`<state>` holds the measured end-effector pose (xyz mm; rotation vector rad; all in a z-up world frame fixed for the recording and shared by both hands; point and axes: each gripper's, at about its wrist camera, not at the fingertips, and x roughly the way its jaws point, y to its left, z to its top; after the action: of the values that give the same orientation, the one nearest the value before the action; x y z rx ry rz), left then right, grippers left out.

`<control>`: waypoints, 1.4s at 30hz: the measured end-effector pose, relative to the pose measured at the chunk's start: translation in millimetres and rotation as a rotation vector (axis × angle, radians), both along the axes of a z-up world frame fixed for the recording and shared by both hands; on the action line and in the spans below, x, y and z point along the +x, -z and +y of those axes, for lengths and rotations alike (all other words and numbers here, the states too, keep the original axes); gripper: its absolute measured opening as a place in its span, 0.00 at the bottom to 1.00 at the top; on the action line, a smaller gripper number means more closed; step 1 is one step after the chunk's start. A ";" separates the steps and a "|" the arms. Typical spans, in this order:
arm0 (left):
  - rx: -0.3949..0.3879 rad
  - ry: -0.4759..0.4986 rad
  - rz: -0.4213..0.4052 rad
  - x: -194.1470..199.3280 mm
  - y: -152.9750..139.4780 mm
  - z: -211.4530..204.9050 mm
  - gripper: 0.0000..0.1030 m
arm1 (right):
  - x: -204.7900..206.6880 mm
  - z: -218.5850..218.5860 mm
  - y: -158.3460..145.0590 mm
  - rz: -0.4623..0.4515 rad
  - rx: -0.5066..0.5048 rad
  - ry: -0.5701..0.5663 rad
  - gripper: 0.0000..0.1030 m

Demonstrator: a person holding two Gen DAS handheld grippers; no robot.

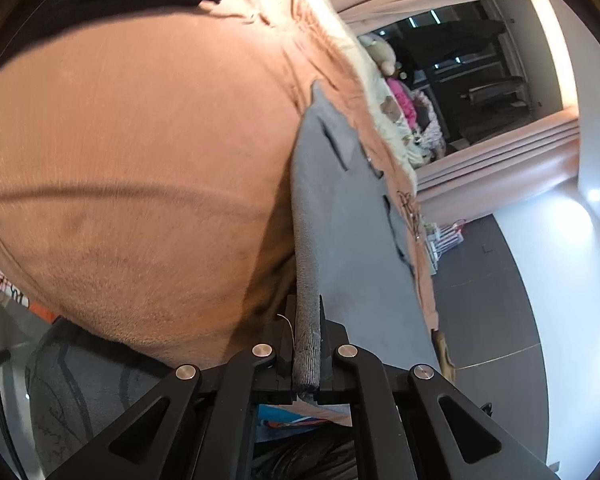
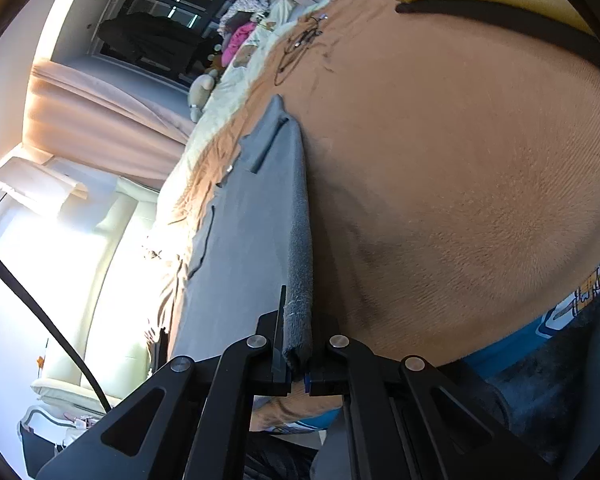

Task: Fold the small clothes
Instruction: 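Lift the hem with both grippers and fold it over toward the collar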

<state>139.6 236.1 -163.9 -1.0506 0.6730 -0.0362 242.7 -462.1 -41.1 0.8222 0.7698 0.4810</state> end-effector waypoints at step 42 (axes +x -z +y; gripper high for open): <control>0.037 0.001 -0.277 -168.3 -122.4 4.4 0.03 | -140.1 -41.5 -15.1 -0.273 0.099 -0.063 0.00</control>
<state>-28.8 240.5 -41.5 -0.9870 0.4213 -0.1671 102.6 -503.7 -26.0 0.8056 0.5237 0.6771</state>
